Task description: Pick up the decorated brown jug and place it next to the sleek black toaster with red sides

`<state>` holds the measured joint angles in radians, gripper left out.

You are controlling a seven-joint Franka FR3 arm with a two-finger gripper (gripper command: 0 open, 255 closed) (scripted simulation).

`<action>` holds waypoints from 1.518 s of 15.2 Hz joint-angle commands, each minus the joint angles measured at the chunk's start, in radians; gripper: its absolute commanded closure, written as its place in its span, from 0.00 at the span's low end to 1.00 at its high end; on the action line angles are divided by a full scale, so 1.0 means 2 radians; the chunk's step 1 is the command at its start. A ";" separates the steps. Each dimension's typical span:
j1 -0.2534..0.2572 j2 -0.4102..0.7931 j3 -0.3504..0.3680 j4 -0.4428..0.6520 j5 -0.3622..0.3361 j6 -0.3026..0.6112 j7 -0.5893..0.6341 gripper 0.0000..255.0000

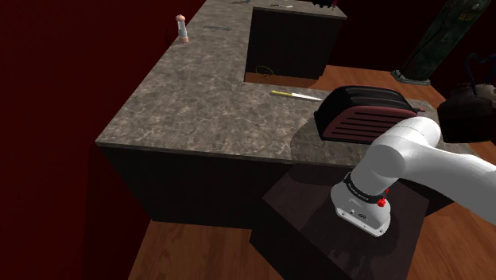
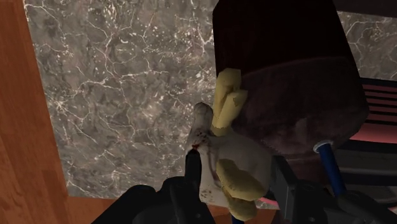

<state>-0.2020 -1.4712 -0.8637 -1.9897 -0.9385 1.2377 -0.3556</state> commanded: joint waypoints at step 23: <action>-0.060 -0.103 -0.094 -0.132 -0.093 0.059 -0.009 1.00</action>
<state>-0.3178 -1.6693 -1.0446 -2.2437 -1.1171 1.3502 -0.3732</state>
